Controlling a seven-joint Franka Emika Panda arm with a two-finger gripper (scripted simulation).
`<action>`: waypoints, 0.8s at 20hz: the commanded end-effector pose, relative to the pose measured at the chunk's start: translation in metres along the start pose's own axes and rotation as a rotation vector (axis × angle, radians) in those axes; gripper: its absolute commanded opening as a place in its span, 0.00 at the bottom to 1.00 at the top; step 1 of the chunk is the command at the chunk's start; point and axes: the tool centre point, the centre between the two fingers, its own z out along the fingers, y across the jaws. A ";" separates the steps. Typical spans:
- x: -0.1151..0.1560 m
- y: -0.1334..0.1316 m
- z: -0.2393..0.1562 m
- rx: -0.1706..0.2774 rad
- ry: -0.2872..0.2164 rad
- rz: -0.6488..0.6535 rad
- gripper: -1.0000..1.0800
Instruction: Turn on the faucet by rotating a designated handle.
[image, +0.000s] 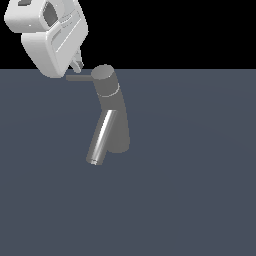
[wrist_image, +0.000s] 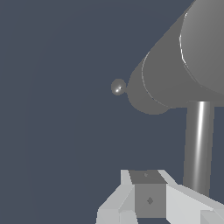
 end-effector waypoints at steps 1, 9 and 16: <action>0.000 -0.003 0.003 0.004 0.007 0.017 0.00; 0.002 -0.007 0.008 0.011 0.021 0.045 0.00; 0.002 -0.008 0.008 0.012 0.022 0.047 0.00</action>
